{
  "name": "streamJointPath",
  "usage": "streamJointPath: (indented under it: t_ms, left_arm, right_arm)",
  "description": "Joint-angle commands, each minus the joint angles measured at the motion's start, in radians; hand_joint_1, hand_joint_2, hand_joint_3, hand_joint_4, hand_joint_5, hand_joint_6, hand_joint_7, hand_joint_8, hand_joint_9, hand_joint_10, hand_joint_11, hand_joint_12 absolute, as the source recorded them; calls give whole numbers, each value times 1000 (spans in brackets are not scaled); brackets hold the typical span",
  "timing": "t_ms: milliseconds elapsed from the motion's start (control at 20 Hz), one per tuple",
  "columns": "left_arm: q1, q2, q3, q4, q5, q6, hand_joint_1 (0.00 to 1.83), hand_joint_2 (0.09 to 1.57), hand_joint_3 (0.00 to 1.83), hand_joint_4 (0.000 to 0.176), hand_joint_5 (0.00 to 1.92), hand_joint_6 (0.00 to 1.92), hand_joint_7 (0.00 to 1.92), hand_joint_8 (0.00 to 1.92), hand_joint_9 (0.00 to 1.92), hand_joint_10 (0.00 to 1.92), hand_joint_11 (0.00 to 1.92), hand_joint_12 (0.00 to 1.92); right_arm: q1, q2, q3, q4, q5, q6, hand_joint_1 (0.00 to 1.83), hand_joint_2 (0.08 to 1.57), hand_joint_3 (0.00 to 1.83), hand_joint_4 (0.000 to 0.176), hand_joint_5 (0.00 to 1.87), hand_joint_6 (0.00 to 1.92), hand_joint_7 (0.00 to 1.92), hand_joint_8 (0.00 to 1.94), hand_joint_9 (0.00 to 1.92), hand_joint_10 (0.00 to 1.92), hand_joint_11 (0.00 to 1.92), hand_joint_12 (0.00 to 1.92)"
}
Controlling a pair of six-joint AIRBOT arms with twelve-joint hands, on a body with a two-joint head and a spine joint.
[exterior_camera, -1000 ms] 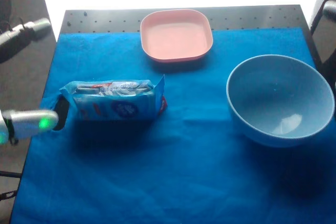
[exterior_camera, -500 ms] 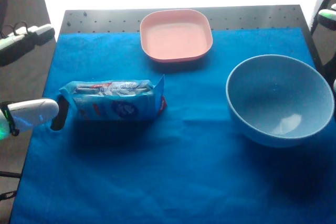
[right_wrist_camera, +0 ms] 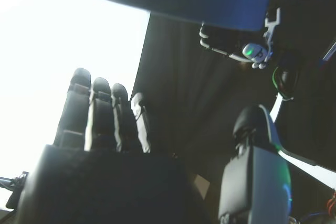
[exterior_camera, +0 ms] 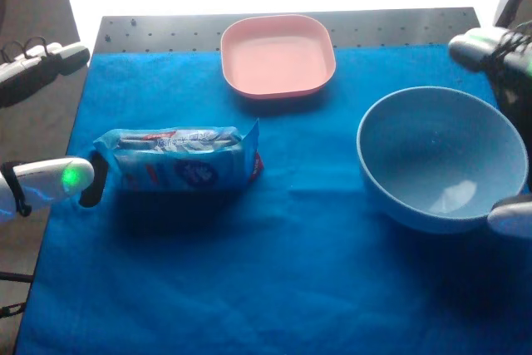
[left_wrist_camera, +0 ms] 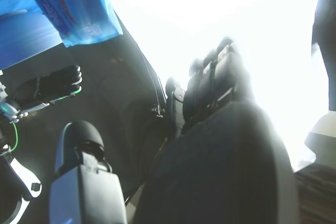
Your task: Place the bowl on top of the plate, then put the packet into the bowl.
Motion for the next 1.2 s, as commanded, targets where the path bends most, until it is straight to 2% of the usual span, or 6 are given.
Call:
streamJointPath:
  t_ms: [0, 100, 500, 850, 950, 1150]
  left_arm:
    - [-8, -5, 4, -12, -125, -7, 484, 1015, 4, 136, 199, 1, 98, 1, 6, 2, 0, 0]
    - [-8, -5, 4, -12, -124, -7, 510, 1025, 7, 136, 199, 0, 87, 0, 0, 0, 0, 0]
    - [-8, -7, 5, -10, -121, -14, 521, 1023, 2, 144, 202, 0, 90, 0, 0, 0, 0, 0]
    - [-8, -10, 5, -9, -123, -16, 462, 1005, 0, 149, 206, 1, 100, 5, 0, 0, 0, 0]
    - [-8, -12, 5, -9, -123, -19, 481, 1018, 2, 141, 203, 0, 98, 3, 0, 0, 0, 0]
    - [-8, -13, 6, -9, -126, -23, 509, 1015, 0, 137, 200, 0, 92, 0, 0, 0, 0, 0]
  right_arm:
    - [22, 3, -1, -2, 41, 6, 513, 904, 0, 132, 0, 0, 0, 0, 0, 0, 1, 0]
    - [34, 6, 1, -36, -7, 6, 484, 852, 0, 171, 0, 0, 0, 0, 0, 0, 0, 0]
    - [182, 4, 34, -271, -291, 6, 425, 886, 0, 172, 0, 0, 0, 0, 0, 0, 0, 0]
    - [240, -26, 71, -357, -417, 6, 569, 885, 0, 73, 5, 2, 28, 10, 37, 12, 11, 5]
    - [246, -51, 92, -360, -440, 6, 666, 913, 4, 0, 131, 10, 147, 9, 137, 11, 88, 34]
    - [250, -77, 110, -360, -456, 6, 667, 1044, 7, 0, 383, 10, 425, 11, 391, 16, 293, 106]
